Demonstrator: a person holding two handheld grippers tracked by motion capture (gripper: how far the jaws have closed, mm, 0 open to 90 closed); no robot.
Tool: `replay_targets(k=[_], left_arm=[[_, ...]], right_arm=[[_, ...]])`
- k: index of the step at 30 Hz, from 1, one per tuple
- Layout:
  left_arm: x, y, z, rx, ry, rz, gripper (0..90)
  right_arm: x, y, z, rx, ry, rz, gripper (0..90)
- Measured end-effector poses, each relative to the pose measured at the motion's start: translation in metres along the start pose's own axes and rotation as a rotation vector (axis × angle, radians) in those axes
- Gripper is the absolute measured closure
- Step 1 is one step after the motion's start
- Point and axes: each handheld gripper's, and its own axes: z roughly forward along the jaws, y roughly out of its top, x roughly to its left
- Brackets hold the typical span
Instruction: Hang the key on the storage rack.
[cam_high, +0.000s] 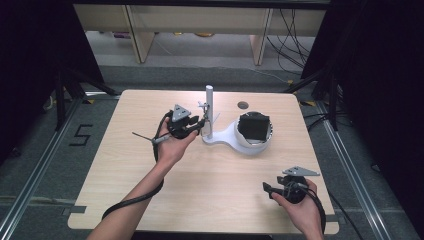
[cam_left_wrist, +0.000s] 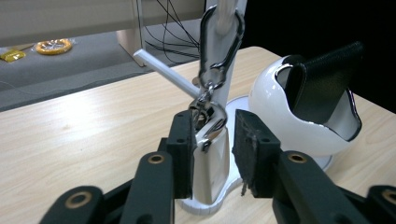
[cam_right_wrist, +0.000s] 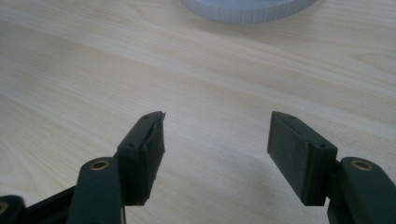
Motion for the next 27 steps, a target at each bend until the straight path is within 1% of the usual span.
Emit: replay_targets(k=[1, 2, 4, 5, 7, 8, 10, 11, 12, 13, 14, 16, 18, 19, 21, 22, 24, 27], left_arm=[[0.001, -0.001, -0.002, 0.005, -0.002, -0.002, 64.3], [0.003, -0.002, -0.004, 0.011, -0.005, 0.003, 62.4], [0.006, -0.004, -0.008, 0.023, -0.011, 0.010, 58.9], [0.007, -0.005, -0.010, 0.033, -0.015, 0.012, 56.3], [0.009, -0.008, -0.014, 0.052, -0.018, 0.020, 51.4], [0.009, -0.010, -0.017, 0.066, -0.010, 0.006, 48.1], [0.010, -0.012, -0.020, 0.068, -0.013, 0.003, 46.5], [0.013, -0.012, -0.021, 0.057, -0.023, 0.029, 45.1], [0.014, -0.013, -0.024, 0.057, -0.023, 0.028, 44.1], [0.014, -0.013, -0.026, 0.057, -0.025, 0.026, 43.1], [0.015, -0.015, -0.029, 0.063, -0.032, 0.031, 42.4], [0.016, -0.018, -0.035, 0.074, -0.031, 0.044, 41.6], [0.019, -0.022, -0.041, 0.091, -0.028, 0.045, 41.1], [0.020, -0.024, -0.043, 0.093, -0.025, 0.044, 40.8], [0.023, -0.028, -0.048, 0.093, -0.022, 0.045, 40.4], [0.024, -0.030, -0.051, 0.095, -0.015, 0.050, 40.3], [0.027, -0.034, -0.056, 0.096, -0.014, 0.055, 40.0], [0.031, -0.040, -0.064, 0.100, -0.005, 0.061, 39.6]], right_arm=[[0.000, 0.000, 0.000, 0.000, -0.003, 0.000, 37.4], [0.001, 0.001, -0.001, 0.027, 0.006, 0.029, 37.3], [0.002, 0.001, -0.002, 0.025, 0.010, 0.035, 37.3], [0.001, 0.001, -0.003, 0.017, -0.012, 0.018, 37.4], [-0.001, 0.002, -0.004, 0.000, -0.023, -0.017, 37.5], [-0.001, 0.003, -0.003, 0.004, -0.014, -0.020, 37.5], [-0.001, 0.003, -0.003, 0.004, -0.014, -0.019, 37.5], [0.000, 0.002, -0.002, -0.004, -0.009, -0.014, 37.5], [-0.001, 0.002, -0.001, -0.003, 0.003, -0.014, 37.5], [-0.001, 0.002, -0.002, 0.006, -0.010, -0.026, 37.5], [0.000, 0.002, -0.002, 0.011, -0.009, -0.017, 37.5], [0.000, 0.002, -0.001, 0.008, -0.005, -0.022, 37.5], [0.000, 0.002, -0.001, 0.011, -0.002, -0.015, 37.5], [0.000, 0.002, -0.001, 0.008, -0.003, -0.021, 37.5], [0.001, 0.002, -0.001, 0.017, -0.007, -0.014, 37.5], [0.001, 0.002, -0.001, 0.024, -0.009, -0.016, 37.5], [0.000, 0.001, 0.001, 0.008, -0.007, -0.035, 37.5], [0.004, 0.001, -0.001, 0.031, -0.005, 0.011, 37.5]])
